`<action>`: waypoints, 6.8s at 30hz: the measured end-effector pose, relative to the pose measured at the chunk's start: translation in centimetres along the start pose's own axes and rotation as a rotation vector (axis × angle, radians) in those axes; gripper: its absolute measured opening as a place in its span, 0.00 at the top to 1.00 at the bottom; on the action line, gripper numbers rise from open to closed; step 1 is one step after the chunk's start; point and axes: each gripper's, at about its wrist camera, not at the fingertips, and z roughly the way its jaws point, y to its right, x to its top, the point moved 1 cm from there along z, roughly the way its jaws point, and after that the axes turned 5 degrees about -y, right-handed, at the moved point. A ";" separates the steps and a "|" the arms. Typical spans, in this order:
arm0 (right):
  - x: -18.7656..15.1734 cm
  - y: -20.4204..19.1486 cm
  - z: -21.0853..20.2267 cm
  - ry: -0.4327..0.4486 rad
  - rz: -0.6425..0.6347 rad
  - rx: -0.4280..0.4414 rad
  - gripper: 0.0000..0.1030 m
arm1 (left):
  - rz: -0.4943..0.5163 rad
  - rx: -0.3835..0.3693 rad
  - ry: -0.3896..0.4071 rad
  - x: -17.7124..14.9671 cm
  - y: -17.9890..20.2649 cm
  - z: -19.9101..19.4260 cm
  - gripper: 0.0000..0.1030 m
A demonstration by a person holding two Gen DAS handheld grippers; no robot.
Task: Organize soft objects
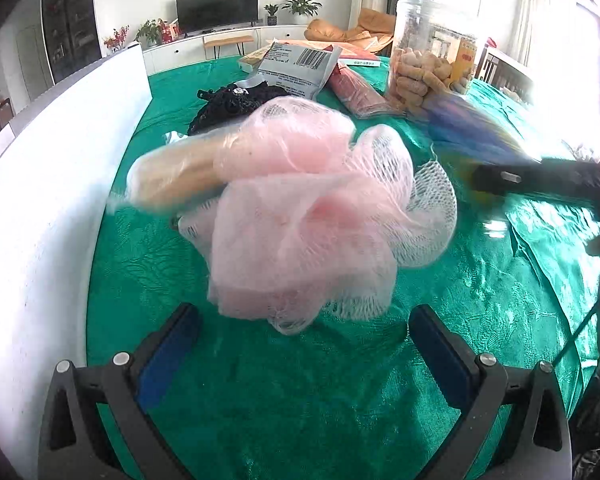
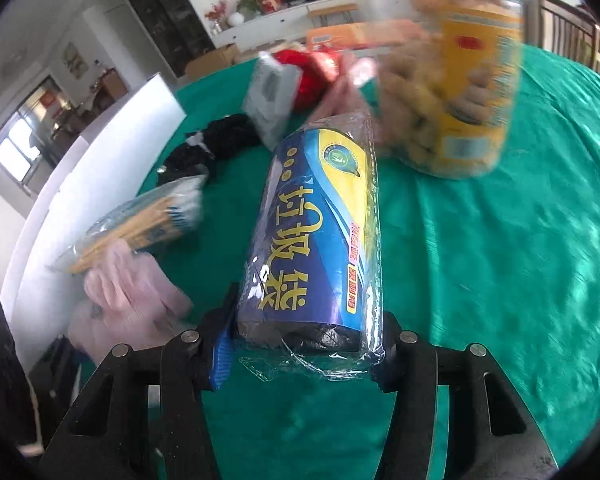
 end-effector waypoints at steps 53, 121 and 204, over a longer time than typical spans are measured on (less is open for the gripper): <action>18.0 14.3 -9.5 0.000 0.122 -0.334 0.49 | -0.068 -0.298 0.103 14.7 4.3 -4.0 0.84; -3.8 6.4 -4.8 0.114 0.170 -0.412 0.14 | 0.049 0.003 0.015 3.5 6.2 5.6 0.00; -3.4 7.2 -4.5 0.114 0.164 -0.416 0.14 | -0.046 -0.059 -0.012 3.0 2.7 0.1 0.00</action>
